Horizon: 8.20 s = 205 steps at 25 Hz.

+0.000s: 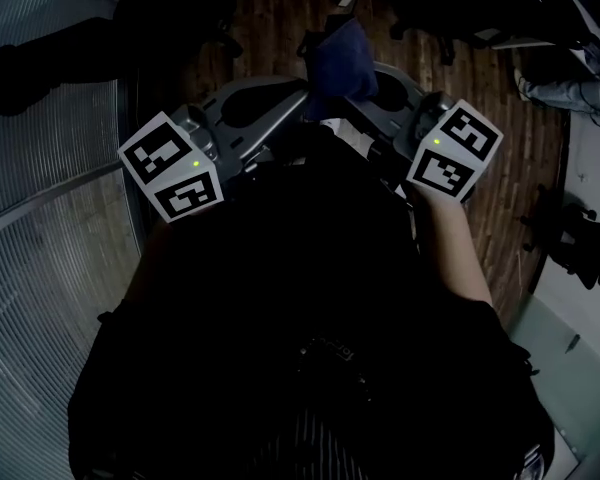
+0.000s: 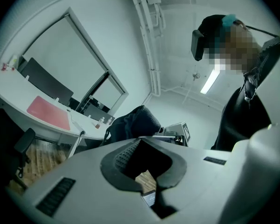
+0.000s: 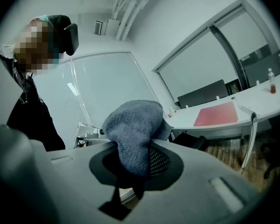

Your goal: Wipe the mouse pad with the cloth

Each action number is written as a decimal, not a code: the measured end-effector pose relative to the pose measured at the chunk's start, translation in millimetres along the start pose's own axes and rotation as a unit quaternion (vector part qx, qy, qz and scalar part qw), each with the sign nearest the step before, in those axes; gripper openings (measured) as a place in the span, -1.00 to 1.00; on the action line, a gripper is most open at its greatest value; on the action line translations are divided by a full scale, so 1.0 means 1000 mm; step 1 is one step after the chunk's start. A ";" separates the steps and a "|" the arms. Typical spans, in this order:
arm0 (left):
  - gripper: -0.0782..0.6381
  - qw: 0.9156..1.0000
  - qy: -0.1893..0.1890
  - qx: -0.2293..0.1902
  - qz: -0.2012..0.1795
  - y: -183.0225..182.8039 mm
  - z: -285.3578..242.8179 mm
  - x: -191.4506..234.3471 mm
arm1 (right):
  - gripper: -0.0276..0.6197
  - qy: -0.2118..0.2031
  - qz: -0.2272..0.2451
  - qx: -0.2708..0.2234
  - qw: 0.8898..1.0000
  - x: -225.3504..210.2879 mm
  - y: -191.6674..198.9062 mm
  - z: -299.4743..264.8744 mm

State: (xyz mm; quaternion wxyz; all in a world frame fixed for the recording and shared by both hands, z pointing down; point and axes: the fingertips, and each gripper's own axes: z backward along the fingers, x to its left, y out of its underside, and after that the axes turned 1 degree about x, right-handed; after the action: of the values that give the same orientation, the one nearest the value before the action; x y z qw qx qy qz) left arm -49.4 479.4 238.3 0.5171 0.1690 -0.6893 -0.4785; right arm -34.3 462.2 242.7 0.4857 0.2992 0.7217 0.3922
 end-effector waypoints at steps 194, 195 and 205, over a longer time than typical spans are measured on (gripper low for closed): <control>-0.76 0.884 -0.201 0.393 0.156 -0.116 -0.324 0.780 | -0.70 -0.023 -0.110 0.178 0.978 -0.799 -0.250 -0.258; -0.76 0.883 -0.206 0.391 0.157 -0.114 -0.323 0.784 | -0.70 -0.024 -0.111 0.187 0.976 -0.800 -0.244 -0.258; -0.76 0.870 -0.232 0.406 0.157 -0.093 -0.303 0.811 | -0.70 -0.029 -0.104 0.215 0.971 -0.822 -0.216 -0.282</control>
State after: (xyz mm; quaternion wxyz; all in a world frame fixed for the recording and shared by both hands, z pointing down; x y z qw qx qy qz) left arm -139.3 -302.9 609.5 0.2962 0.1378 -0.9404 -0.0947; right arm -22.2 -394.9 503.3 0.4684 0.3310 0.8022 0.1659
